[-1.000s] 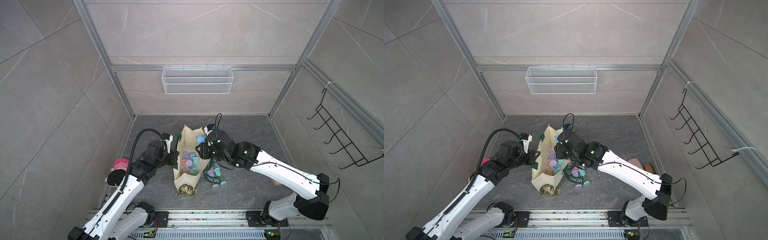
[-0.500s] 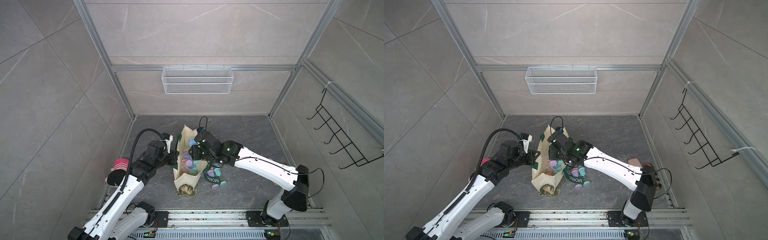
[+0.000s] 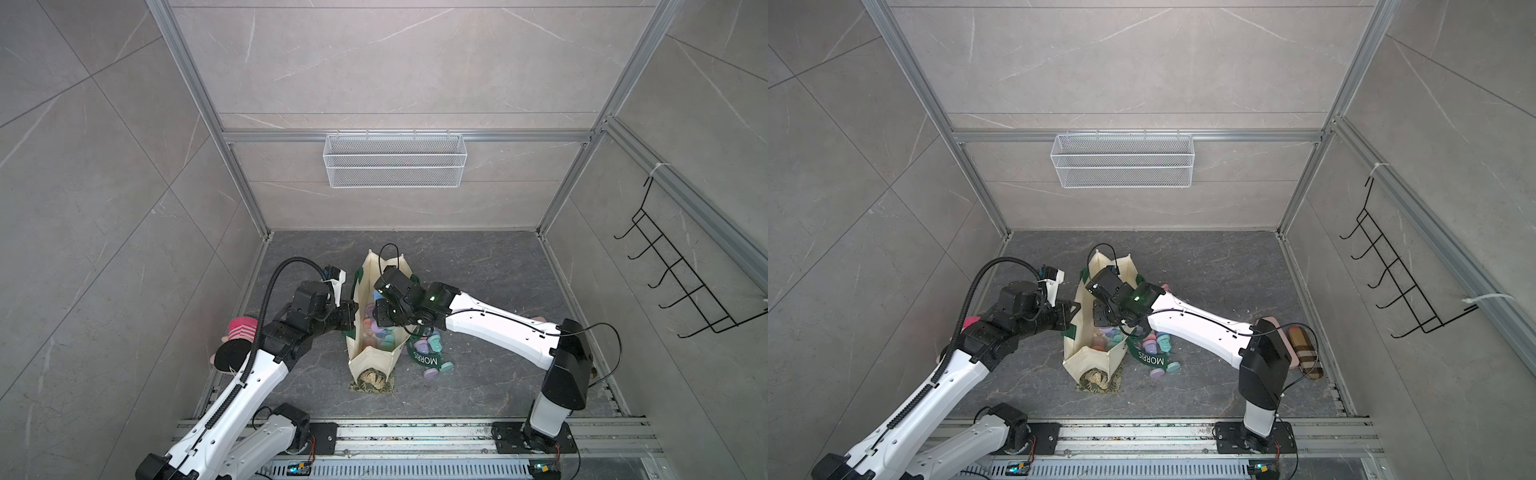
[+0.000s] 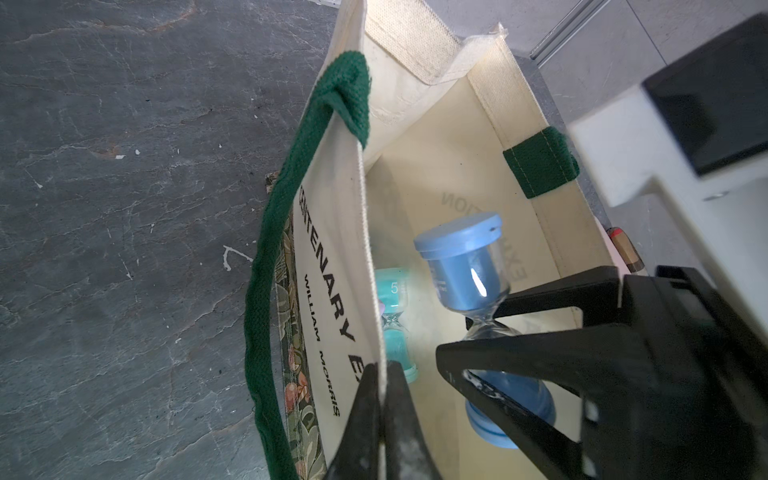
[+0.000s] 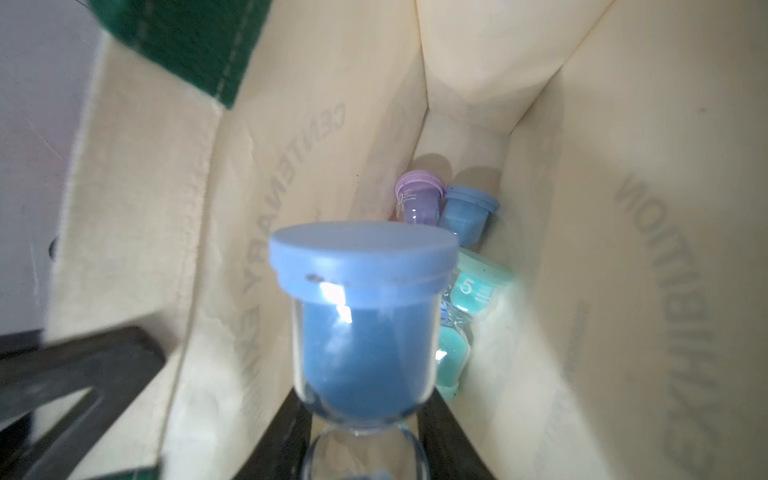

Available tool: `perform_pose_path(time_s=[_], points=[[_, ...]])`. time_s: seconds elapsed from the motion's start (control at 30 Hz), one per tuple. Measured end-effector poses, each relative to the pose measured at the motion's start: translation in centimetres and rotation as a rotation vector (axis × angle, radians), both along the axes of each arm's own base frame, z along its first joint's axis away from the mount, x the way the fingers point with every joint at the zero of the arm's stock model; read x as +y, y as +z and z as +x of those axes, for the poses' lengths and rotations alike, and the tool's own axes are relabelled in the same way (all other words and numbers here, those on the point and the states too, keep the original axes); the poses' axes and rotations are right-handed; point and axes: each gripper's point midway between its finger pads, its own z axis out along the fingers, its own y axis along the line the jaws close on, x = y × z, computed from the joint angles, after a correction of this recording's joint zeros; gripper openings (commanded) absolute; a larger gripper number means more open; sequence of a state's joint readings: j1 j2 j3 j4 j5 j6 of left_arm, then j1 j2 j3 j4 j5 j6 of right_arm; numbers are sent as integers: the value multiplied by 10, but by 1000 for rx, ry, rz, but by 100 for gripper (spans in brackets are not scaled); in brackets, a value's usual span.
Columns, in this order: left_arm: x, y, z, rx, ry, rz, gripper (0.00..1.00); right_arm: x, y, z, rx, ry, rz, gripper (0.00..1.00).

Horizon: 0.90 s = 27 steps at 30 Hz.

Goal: Put the hourglass into the canvas bag
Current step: Place the hourglass in the canvas bag.

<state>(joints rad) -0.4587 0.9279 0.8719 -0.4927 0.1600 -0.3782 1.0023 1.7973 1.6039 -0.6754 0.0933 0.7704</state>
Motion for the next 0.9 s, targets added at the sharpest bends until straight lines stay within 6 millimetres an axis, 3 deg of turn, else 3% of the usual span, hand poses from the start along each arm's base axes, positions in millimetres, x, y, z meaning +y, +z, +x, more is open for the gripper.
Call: perform_pose_path(time_s=[0.17, 0.9], points=[[0, 0, 0, 0, 0, 0, 0, -2, -17, 3, 42, -19, -22, 0], [0, 0, 0, 0, 0, 0, 0, -6, -40, 3, 115, -47, -68, 0]])
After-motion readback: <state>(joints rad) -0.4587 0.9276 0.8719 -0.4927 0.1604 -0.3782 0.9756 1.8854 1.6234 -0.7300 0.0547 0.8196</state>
